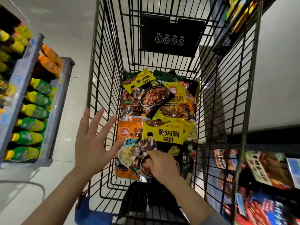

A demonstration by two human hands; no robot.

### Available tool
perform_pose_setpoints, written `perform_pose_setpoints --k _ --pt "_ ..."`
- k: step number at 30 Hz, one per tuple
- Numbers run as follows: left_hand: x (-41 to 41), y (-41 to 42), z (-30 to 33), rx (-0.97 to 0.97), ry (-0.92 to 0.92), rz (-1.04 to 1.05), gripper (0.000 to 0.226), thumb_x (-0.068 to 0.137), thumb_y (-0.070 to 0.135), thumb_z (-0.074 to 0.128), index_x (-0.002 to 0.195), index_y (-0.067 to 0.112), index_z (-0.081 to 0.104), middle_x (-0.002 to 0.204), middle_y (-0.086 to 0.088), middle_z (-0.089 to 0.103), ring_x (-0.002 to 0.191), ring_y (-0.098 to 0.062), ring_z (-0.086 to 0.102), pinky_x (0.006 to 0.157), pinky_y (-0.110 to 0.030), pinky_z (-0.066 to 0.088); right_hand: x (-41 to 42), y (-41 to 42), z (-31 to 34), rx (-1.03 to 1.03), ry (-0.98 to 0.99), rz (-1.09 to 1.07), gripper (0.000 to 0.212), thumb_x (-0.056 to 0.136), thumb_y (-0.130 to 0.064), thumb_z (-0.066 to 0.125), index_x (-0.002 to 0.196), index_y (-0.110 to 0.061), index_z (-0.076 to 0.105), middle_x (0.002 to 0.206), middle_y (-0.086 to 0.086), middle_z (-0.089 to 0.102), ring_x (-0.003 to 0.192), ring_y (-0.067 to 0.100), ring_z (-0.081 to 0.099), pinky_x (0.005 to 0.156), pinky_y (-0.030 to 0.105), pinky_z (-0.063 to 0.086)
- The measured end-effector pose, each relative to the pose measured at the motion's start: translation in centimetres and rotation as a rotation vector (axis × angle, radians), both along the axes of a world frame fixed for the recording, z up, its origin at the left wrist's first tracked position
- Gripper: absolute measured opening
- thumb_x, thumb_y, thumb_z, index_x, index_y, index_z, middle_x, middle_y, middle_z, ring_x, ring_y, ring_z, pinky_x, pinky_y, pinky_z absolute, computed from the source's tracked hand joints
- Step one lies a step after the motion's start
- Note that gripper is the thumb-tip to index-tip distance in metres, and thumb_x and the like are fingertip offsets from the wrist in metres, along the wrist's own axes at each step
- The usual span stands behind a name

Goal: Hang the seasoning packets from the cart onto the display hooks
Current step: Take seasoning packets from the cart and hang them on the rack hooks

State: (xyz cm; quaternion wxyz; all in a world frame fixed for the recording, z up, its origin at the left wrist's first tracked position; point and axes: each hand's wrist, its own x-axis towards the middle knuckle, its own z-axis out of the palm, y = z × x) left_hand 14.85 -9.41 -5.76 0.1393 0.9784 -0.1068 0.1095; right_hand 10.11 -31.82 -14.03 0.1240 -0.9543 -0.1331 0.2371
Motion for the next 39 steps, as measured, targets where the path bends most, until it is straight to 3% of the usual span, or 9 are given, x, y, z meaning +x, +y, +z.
perform_pose_setpoints --k 2,5,13,18,24,29,33,36,39 --pt "0.0 0.0 0.1 0.012 0.012 0.002 0.065 0.083 0.057 0.056 0.134 0.017 0.054 0.146 -0.015 0.041 0.144 -0.039 0.017 0.112 -0.058 0.025 3.1 -1.6 -0.3 0.018 0.084 -0.102 0.036 0.097 -0.040 0.043 0.121 -0.014 0.052 0.116 0.005 0.057 0.106 0.026 0.058 0.085 0.039 0.047" --pt "0.0 -0.2 0.4 0.028 0.034 0.012 0.064 0.083 0.056 0.056 0.133 0.017 0.055 0.146 -0.014 0.042 0.144 -0.040 0.016 0.111 -0.060 0.026 8.1 -3.9 -1.1 -0.018 0.090 -0.176 0.047 0.096 -0.039 0.045 0.136 -0.014 0.041 0.138 0.007 0.045 0.126 0.027 0.043 0.099 0.040 0.043" --pt "0.1 -0.6 0.6 0.065 0.076 0.041 0.061 0.084 0.054 0.054 0.133 0.018 0.054 0.145 -0.013 0.043 0.144 -0.043 0.016 0.108 -0.062 0.028 22.1 -1.4 -5.4 -0.228 0.003 0.095 0.092 0.085 -0.043 0.064 0.151 -0.022 0.004 0.159 0.009 0.002 0.145 0.031 0.004 0.114 0.055 0.015" --pt "0.1 -0.5 0.4 0.068 0.075 0.042 0.061 0.082 0.050 0.060 0.134 0.019 0.052 0.144 -0.014 0.045 0.143 -0.044 0.018 0.110 -0.059 0.027 23.9 0.4 -9.8 -0.351 0.086 0.331 0.093 0.086 -0.053 0.059 0.150 -0.032 -0.004 0.158 0.010 -0.013 0.144 0.040 -0.001 0.111 0.064 0.010" --pt "-0.1 -0.4 0.2 0.073 0.067 0.044 0.061 0.082 0.050 0.058 0.134 0.019 0.051 0.144 -0.013 0.044 0.143 -0.043 0.016 0.115 -0.054 0.020 23.6 -0.5 -9.1 -0.354 -0.006 0.472 0.062 0.099 -0.017 0.042 0.150 -0.028 0.007 0.157 0.016 0.005 0.139 0.046 0.015 0.107 0.060 0.029" --pt "-0.1 -0.3 0.1 0.044 0.050 0.021 0.062 0.081 0.050 0.061 0.134 0.020 0.052 0.145 -0.012 0.043 0.143 -0.044 0.017 0.114 -0.057 0.021 22.8 -1.0 -3.3 -0.276 -0.069 0.498 0.054 0.095 -0.003 0.040 0.143 -0.024 0.026 0.140 0.014 0.044 0.115 0.036 0.052 0.081 0.044 0.053" --pt "-0.1 -0.2 0.1 0.009 0.038 0.009 0.061 0.082 0.052 0.059 0.134 0.021 0.052 0.145 -0.013 0.044 0.143 -0.044 0.018 0.110 -0.061 0.026 18.4 -2.3 2.5 -0.254 -0.238 0.500 0.044 0.098 -0.013 0.038 0.141 -0.024 0.030 0.103 0.003 0.062 0.075 0.023 0.059 0.044 0.028 0.032" --pt "0.0 -0.1 0.1 0.006 0.036 0.005 0.060 0.082 0.053 0.058 0.132 0.019 0.057 0.144 -0.013 0.045 0.143 -0.042 0.017 0.112 -0.058 0.024 12.4 -2.4 6.2 -0.273 -0.167 0.522 0.042 0.098 -0.012 0.037 0.139 -0.017 0.031 0.080 -0.001 0.058 0.058 0.018 0.049 0.041 0.026 0.020" --pt "0.0 -0.1 0.0 0.017 0.030 -0.002 0.060 0.083 0.054 0.056 0.130 0.018 0.058 0.142 -0.014 0.047 0.144 -0.041 0.017 0.114 -0.056 0.023 5.4 -1.2 6.9 -0.225 0.065 0.552 0.034 0.092 -0.005 0.041 0.126 -0.007 0.045 0.084 0.007 0.062 0.069 0.025 0.059 0.044 0.025 0.025"
